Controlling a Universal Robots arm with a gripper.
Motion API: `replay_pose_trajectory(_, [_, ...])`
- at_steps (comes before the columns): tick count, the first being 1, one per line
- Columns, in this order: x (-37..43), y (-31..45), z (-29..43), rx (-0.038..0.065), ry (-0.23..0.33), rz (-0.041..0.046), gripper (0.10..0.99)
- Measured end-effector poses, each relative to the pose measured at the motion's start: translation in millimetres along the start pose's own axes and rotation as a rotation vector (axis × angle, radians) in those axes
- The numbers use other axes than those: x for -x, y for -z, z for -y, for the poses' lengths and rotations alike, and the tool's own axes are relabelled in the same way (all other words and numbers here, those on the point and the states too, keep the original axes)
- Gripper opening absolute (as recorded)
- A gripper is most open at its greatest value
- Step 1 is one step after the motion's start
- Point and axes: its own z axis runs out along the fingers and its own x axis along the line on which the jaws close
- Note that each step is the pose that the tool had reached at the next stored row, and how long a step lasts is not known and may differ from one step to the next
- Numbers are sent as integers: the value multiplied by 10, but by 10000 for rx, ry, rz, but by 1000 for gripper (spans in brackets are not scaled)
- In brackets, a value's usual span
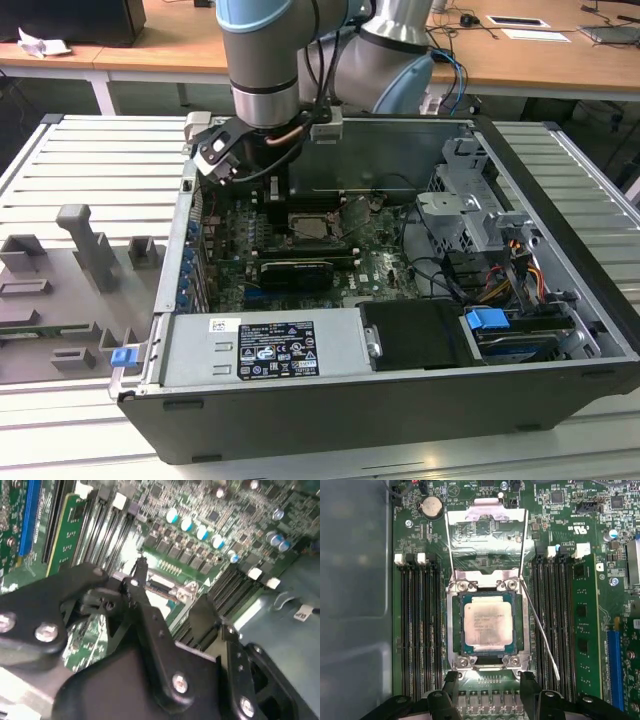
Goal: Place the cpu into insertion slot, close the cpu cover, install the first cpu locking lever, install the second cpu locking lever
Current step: 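Place the cpu into insertion slot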
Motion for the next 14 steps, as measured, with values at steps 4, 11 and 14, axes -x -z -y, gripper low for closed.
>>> replay_pose_trajectory(4, [-1, 131, 19, -1, -3, -45, 604])
replay_pose_trajectory(11, [-3, 240, 10, -1, -4, -45, 604])
replay_pose_trajectory(14, [-4, 301, 5, -1, -3, -46, 604])
